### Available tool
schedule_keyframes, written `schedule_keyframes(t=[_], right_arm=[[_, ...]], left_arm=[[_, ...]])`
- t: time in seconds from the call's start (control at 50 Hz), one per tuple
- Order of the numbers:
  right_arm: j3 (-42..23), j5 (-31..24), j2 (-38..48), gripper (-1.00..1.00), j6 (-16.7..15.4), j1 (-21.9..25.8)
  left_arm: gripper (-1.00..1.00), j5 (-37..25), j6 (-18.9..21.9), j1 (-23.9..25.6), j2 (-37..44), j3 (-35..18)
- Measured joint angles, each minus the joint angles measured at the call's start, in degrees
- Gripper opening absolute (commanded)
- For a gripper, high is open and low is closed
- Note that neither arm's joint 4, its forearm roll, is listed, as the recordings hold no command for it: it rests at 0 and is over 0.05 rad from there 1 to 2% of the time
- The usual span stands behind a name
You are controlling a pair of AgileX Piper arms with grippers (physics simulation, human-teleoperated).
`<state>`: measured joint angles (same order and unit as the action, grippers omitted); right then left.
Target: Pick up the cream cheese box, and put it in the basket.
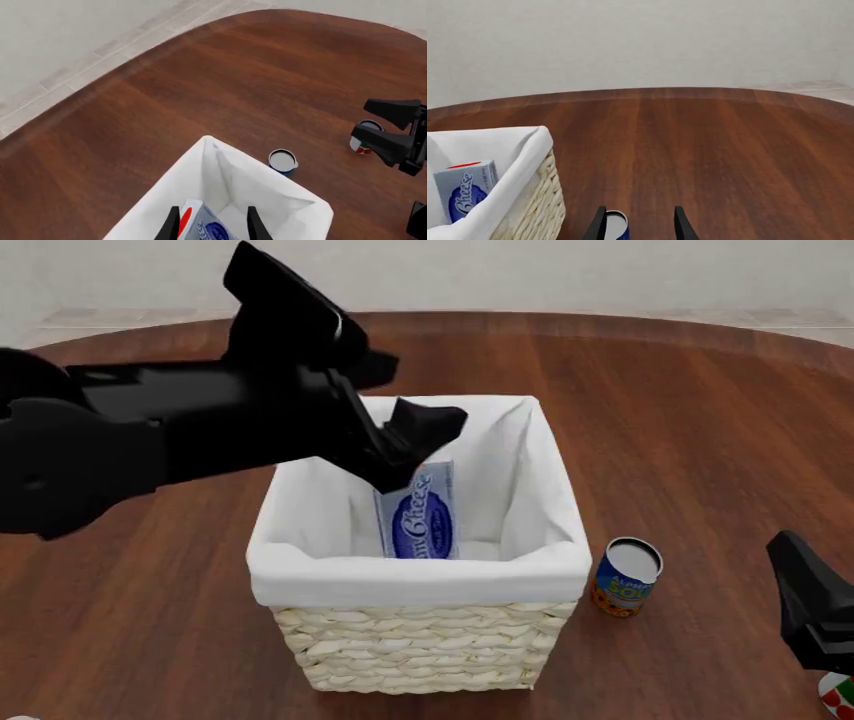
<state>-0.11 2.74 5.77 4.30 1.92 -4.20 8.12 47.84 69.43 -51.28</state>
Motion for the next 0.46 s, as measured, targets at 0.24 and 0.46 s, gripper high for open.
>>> schedule_keyframes(t=[0.24, 0.46], right_arm=[[0.00, 0.06, 0.11, 1.00, 0.01, 0.12], [0.00, 0.12, 0.22, 1.00, -0.03, 0.39]], left_arm=[[1.00, -2.23, 0.21, -0.81, -4.24, -0.32], [1.00, -4.22, -0.66, -3.17, -11.83, 2.99]])
